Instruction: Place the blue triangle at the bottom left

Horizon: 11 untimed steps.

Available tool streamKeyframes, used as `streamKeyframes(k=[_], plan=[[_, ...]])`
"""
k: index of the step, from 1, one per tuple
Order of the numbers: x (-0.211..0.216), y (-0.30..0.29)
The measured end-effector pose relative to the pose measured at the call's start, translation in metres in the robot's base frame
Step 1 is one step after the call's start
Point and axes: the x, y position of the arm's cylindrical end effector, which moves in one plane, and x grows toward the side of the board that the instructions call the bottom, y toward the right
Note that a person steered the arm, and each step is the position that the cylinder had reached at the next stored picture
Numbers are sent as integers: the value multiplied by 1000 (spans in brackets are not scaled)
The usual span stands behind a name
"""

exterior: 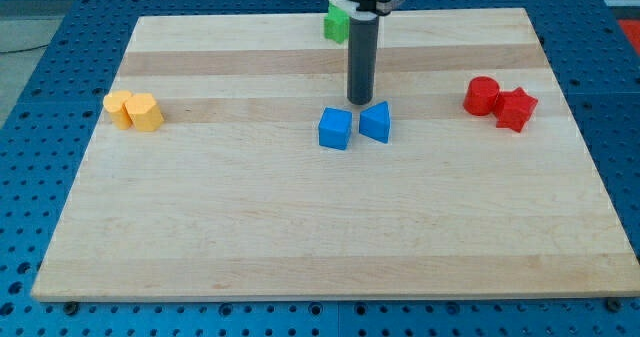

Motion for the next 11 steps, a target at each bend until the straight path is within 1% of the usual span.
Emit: streamKeyframes(k=[2, 3, 4, 5, 6, 7, 8, 9, 10, 11], plan=[[-10, 0], [-10, 0], [-1, 0], [31, 1], [46, 16], [42, 17], [53, 17], [88, 19], [111, 39], [112, 41]])
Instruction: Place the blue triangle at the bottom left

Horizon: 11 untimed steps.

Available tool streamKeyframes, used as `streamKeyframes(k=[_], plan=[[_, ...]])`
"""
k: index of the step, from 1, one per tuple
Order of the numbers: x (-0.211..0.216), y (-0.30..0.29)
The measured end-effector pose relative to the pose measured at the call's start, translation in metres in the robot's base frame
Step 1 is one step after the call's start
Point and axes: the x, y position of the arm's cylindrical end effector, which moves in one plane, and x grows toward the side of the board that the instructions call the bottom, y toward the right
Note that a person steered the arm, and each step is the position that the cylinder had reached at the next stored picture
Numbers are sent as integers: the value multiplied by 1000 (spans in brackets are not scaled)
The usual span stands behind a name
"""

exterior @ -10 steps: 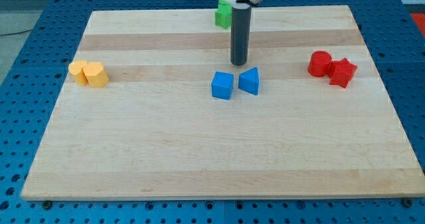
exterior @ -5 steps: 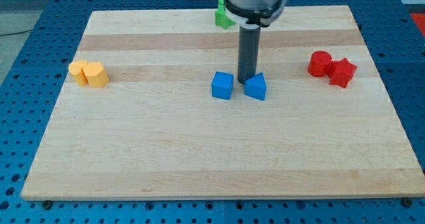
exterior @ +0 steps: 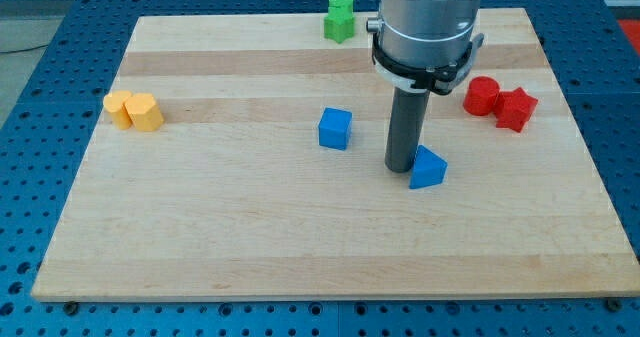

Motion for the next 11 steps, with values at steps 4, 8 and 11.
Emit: streamKeyframes(k=[4, 8, 11], plan=[[-24, 12], [38, 59], [84, 14]])
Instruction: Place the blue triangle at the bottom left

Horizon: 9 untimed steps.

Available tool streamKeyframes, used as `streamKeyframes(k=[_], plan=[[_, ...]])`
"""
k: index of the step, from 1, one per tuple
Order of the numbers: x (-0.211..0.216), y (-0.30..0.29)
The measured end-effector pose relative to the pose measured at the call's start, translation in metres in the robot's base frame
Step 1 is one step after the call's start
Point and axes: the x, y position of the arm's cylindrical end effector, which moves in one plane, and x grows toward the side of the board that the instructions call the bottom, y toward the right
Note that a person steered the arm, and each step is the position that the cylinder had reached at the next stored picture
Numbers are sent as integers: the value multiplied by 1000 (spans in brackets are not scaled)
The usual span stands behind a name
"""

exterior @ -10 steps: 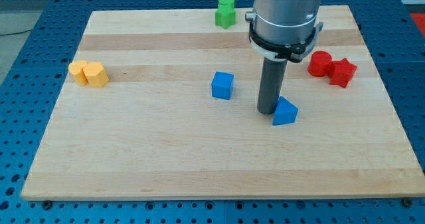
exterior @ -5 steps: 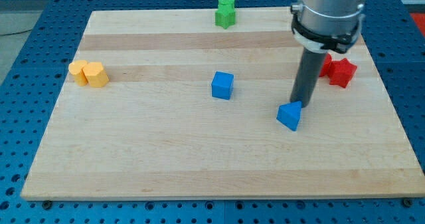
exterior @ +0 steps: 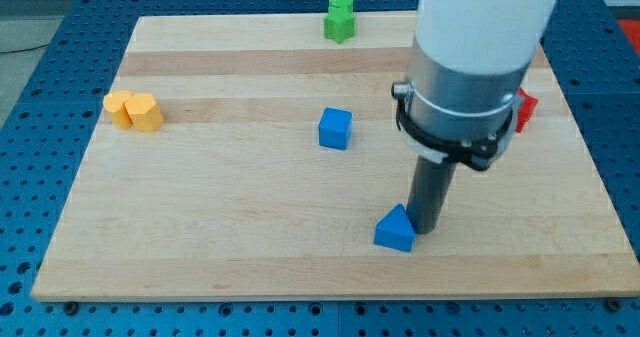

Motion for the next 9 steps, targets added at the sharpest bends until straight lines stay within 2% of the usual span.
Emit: streamKeyframes(k=[5, 6, 9], plan=[[40, -110], [49, -112], [50, -265]])
